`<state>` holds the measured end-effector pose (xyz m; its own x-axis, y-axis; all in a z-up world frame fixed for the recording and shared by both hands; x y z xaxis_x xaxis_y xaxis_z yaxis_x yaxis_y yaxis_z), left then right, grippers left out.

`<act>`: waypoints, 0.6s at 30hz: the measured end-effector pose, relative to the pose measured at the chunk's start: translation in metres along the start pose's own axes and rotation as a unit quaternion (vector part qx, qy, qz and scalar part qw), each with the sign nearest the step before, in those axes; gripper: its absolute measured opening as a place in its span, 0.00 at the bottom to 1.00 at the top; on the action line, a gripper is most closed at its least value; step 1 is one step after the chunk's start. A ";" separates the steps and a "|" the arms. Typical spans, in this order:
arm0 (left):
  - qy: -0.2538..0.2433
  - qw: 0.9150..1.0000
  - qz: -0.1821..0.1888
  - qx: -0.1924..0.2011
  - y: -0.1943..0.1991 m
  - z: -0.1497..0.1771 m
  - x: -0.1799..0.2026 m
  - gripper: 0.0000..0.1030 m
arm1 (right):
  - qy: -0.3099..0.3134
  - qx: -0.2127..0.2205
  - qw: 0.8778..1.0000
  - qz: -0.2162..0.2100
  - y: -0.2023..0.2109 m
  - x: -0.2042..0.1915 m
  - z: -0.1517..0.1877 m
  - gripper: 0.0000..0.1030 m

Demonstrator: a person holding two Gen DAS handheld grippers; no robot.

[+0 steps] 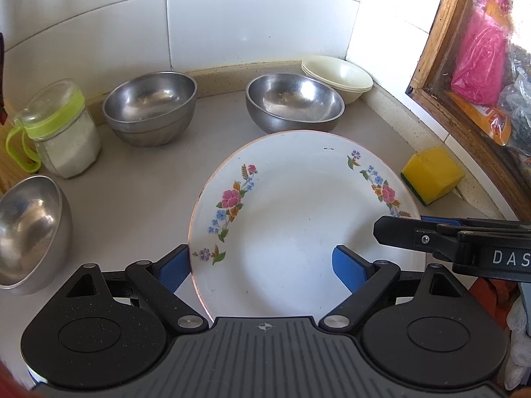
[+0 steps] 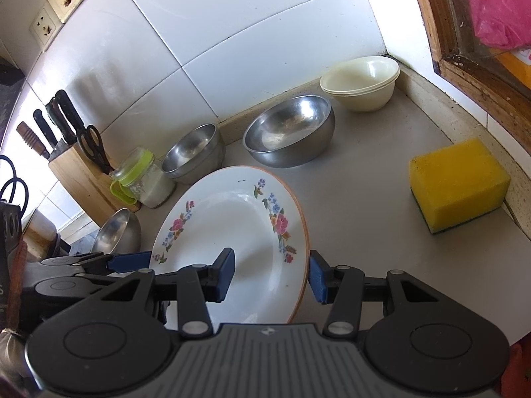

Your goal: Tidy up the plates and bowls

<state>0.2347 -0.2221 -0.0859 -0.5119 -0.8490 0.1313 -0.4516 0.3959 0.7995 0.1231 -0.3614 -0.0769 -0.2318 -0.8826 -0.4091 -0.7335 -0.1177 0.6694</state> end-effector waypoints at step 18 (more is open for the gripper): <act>0.018 0.999 -0.026 0.013 0.028 0.015 -0.012 0.91 | 0.023 -0.008 0.999 -0.027 0.007 -0.021 0.009 0.49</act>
<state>0.2175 -0.1962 -0.0738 -0.4608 -0.8804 0.1123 -0.4959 0.3603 0.7901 0.1173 -0.3394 -0.0691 -0.1611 -0.8950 -0.4160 -0.7342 -0.1731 0.6566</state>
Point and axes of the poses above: each gripper's, at about its wrist camera, not at the fingertips, and y roughly against the way its jaws point, x to its right, z to its underside, the point moved 7 cm from there along -y, roughly the way its jaws point, and after that the axes turned 6 degrees about y, right-handed, at the moved point
